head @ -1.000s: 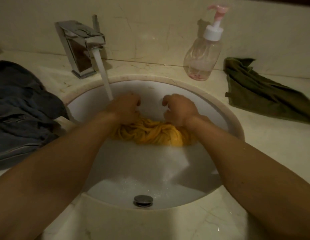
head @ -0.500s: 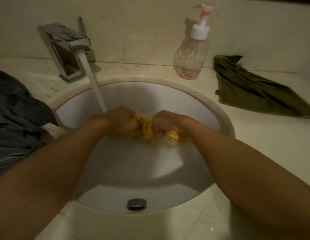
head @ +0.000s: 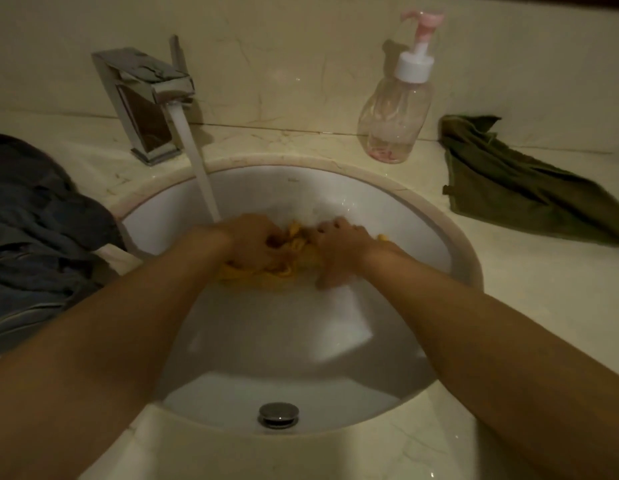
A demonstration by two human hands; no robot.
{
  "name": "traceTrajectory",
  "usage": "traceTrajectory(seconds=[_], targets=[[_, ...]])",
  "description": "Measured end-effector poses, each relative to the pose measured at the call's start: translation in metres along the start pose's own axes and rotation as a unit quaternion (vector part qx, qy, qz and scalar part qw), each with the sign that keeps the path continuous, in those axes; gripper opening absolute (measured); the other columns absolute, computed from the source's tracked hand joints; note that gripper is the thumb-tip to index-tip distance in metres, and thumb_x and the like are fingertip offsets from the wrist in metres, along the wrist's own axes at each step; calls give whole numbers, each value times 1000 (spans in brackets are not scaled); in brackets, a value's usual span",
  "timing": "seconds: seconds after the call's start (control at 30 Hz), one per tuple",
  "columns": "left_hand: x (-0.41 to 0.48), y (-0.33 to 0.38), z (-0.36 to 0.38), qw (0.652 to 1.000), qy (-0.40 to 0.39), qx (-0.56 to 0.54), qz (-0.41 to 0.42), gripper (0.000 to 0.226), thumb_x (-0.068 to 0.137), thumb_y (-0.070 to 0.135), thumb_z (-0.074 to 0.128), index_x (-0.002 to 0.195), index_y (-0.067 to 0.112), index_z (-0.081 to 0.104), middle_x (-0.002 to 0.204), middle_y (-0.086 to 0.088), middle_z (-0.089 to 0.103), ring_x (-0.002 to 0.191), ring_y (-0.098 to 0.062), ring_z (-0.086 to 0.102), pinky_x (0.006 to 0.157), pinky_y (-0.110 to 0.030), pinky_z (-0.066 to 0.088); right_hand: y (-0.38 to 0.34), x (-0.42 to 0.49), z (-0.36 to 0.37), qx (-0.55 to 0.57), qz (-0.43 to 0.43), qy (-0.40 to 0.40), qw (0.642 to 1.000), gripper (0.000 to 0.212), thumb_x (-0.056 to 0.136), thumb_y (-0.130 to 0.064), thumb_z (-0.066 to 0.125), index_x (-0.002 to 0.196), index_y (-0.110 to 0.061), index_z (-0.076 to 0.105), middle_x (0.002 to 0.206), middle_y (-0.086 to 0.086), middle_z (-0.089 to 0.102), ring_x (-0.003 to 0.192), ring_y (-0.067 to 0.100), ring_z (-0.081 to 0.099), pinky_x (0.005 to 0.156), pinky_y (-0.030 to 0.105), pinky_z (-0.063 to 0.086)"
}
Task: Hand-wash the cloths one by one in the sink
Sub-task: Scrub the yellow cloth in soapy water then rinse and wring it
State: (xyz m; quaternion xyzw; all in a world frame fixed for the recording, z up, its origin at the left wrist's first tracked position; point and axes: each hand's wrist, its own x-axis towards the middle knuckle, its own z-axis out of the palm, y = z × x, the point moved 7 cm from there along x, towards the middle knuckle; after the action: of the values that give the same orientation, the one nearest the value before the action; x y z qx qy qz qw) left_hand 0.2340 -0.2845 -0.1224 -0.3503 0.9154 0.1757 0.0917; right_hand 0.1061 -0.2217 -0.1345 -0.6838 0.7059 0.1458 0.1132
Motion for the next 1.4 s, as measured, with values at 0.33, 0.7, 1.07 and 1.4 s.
traceTrajectory(seconds=[0.33,0.7,1.07,1.4], targets=[[1,2,9,999,7,-8,-39,33,92,29,57,124,24,61,123,2,62,110,-24,60,96,-42,50,-5,-12,0,334,82,-43,938,36,102,-17,51,132,0,60,135,23,61,126,41,57,82,32,47],[-7,-4,-36,969,241,-50,21,7,90,29,68,91,22,65,88,8,56,90,-20,57,77,-31,42,9,-14,-42,213,10,168,962,17,95,-30,60,108,-21,64,110,3,63,100,29,62,79,37,51],[-3,-14,9,997,-29,11,-72,58,68,36,69,123,22,54,128,-6,56,113,-26,57,95,-43,50,-23,-3,-13,-35,-16,70,997,45,98,-25,59,141,-18,49,143,8,53,135,31,48,107,51,37],[1,-17,-5,994,14,-82,-71,24,89,26,63,111,20,66,107,4,60,98,-18,57,86,-33,47,24,-11,-23,230,71,87,967,35,89,-32,63,121,-17,62,120,8,60,106,30,60,82,35,48]])
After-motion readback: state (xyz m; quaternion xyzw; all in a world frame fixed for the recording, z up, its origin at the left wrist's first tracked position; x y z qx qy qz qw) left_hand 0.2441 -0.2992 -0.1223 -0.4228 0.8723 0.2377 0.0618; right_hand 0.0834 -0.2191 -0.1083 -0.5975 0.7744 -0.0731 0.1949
